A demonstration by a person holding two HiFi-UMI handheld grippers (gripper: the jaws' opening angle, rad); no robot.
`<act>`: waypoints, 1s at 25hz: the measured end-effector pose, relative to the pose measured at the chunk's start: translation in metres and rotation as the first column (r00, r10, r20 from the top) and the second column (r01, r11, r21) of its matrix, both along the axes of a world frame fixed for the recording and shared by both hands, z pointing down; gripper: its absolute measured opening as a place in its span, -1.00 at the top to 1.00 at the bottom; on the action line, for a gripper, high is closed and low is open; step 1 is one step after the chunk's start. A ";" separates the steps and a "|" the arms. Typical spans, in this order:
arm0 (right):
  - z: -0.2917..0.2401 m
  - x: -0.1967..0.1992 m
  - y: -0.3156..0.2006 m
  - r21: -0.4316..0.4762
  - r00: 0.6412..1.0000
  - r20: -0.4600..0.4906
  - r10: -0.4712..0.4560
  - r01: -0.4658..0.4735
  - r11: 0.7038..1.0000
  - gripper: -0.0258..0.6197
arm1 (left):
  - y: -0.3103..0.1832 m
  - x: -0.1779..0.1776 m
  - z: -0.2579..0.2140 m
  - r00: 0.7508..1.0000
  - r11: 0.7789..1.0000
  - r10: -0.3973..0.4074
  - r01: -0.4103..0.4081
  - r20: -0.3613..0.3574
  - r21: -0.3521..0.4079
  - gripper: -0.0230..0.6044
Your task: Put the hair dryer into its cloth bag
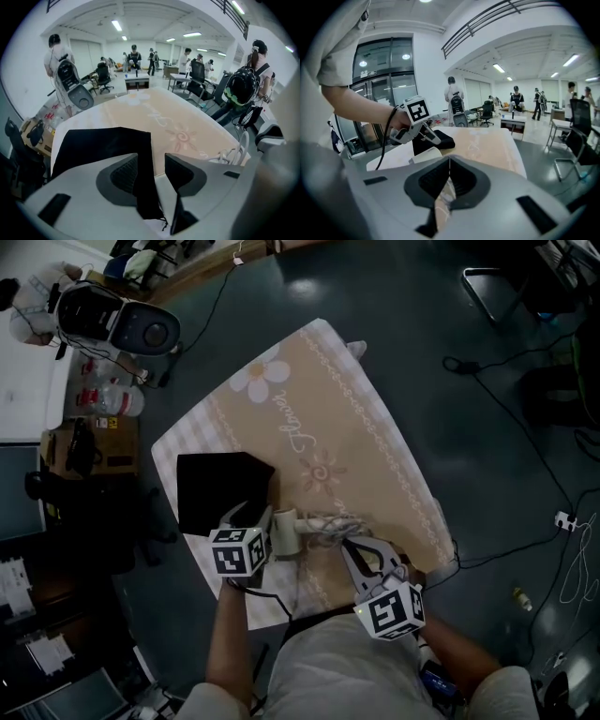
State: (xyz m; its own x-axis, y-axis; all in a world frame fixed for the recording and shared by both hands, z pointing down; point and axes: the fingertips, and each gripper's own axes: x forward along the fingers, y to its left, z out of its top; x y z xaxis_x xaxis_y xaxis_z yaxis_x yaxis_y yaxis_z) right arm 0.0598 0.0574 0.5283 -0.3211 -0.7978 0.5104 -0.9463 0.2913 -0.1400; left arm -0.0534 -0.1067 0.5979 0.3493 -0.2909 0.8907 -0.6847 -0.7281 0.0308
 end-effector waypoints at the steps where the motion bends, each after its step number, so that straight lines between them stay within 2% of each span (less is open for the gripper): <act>1: 0.001 0.001 0.000 -0.003 1.000 -0.001 0.004 -0.004 1.000 0.87 | -0.001 0.000 0.003 1.000 1.000 0.004 -0.004 0.013 -0.005 0.36; 9: 0.006 0.003 0.000 -0.020 0.999 0.001 0.034 -0.034 0.999 0.87 | -0.011 0.010 0.024 0.997 0.999 0.031 -0.028 0.069 -0.035 0.36; 15: 0.008 0.005 0.001 -0.023 0.999 -0.004 0.043 -0.043 0.999 0.87 | -0.015 0.004 0.045 0.976 0.997 0.075 -0.067 0.203 -0.044 0.37; 17: 0.010 0.008 0.000 -0.028 0.999 -0.003 0.054 -0.054 0.998 0.87 | -0.019 -0.001 0.049 0.971 0.998 0.063 -0.055 0.229 -0.043 0.47; 19: 0.012 0.010 0.000 -0.033 0.998 -0.002 0.060 -0.060 0.998 0.87 | -0.024 -0.006 0.050 0.969 0.999 0.047 -0.041 0.243 -0.027 0.76; 20: 0.012 0.010 -0.001 -0.035 0.998 -0.001 0.060 -0.060 0.998 0.87 | -0.026 -0.008 0.050 0.970 0.999 0.039 -0.036 0.241 -0.020 0.84; 25: 0.009 0.009 -0.006 -0.028 0.999 -0.007 0.040 -0.041 0.999 0.87 | -0.028 -0.012 0.038 0.983 1.000 0.011 -0.010 0.185 -0.002 0.88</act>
